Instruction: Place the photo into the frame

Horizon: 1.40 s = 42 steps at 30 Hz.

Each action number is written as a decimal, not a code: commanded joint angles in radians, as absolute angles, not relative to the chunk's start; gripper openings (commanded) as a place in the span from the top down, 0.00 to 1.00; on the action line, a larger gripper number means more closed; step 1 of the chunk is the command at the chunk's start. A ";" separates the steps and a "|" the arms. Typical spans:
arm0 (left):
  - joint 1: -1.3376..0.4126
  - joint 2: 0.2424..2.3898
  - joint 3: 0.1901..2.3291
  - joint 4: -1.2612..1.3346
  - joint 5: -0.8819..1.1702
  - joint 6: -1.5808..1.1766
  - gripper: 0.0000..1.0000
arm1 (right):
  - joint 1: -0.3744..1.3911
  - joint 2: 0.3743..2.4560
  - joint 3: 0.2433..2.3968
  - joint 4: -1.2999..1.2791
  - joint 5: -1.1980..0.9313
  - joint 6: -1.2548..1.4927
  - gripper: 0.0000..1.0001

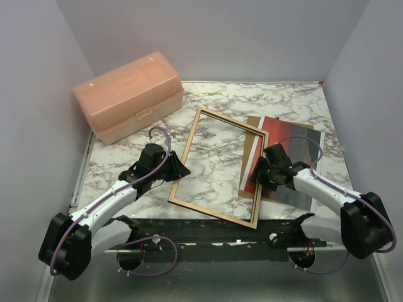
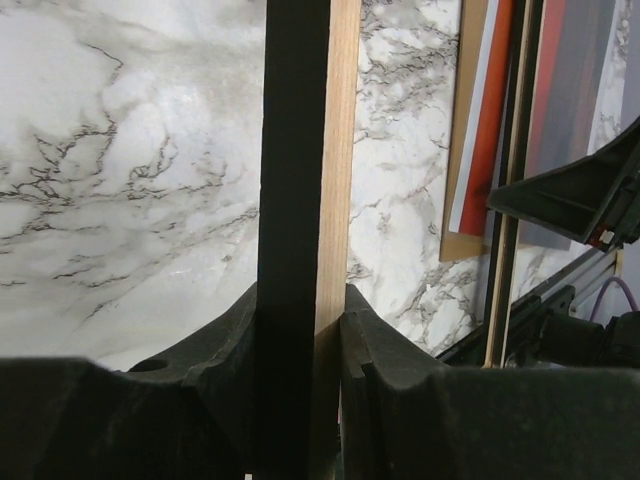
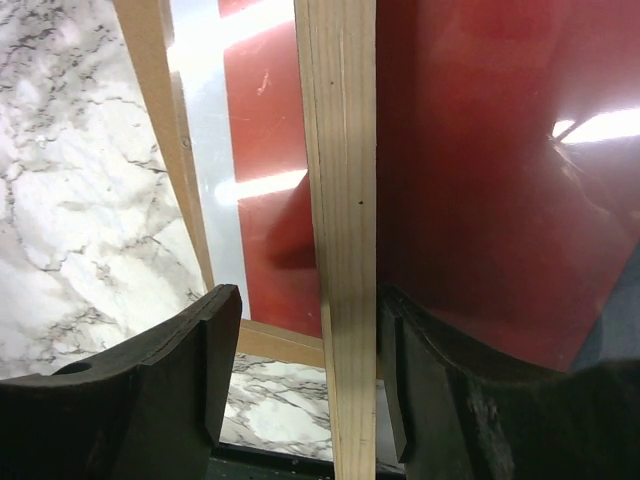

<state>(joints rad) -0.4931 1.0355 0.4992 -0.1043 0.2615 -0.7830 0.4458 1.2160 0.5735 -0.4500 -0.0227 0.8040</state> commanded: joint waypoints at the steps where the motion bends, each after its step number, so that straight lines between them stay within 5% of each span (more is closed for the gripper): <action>1: -0.494 1.035 0.485 -0.220 0.178 -0.787 1.00 | 0.453 1.210 0.501 -0.334 -0.093 0.850 0.39; 8: -0.493 1.037 0.458 -0.163 0.223 -0.791 1.00 | 0.453 1.276 0.491 -0.266 -0.120 0.855 0.46; 11: -0.494 1.031 0.468 -0.191 0.206 -0.773 1.00 | 0.453 1.286 0.508 -0.265 -0.101 0.847 0.68; 16: -0.494 1.039 0.494 -0.256 0.169 -0.736 1.00 | 0.452 1.290 0.551 -0.310 -0.052 0.818 0.86; 20: -0.494 1.058 0.508 -0.307 0.131 -0.704 0.75 | 0.453 1.279 0.577 -0.348 -0.013 0.792 0.97; 24: -0.494 1.092 0.528 -0.344 0.106 -0.679 0.31 | 0.452 1.282 0.589 -0.359 0.021 0.776 1.00; 27: -0.494 1.107 0.545 -0.374 0.080 -0.668 0.17 | 0.453 1.290 0.590 -0.353 0.019 0.775 1.00; 34: -0.493 1.042 0.597 -0.481 0.009 -0.647 0.03 | 0.453 1.279 0.602 -0.350 0.008 0.754 1.00; 42: -0.494 0.932 0.664 -0.610 -0.111 -0.620 0.01 | 0.454 1.317 0.689 -0.408 0.033 0.683 0.99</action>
<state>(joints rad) -0.4911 0.9958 0.6167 -0.5087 -0.0120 -0.6521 0.4492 1.2945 0.6167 -0.3946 0.0139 0.7223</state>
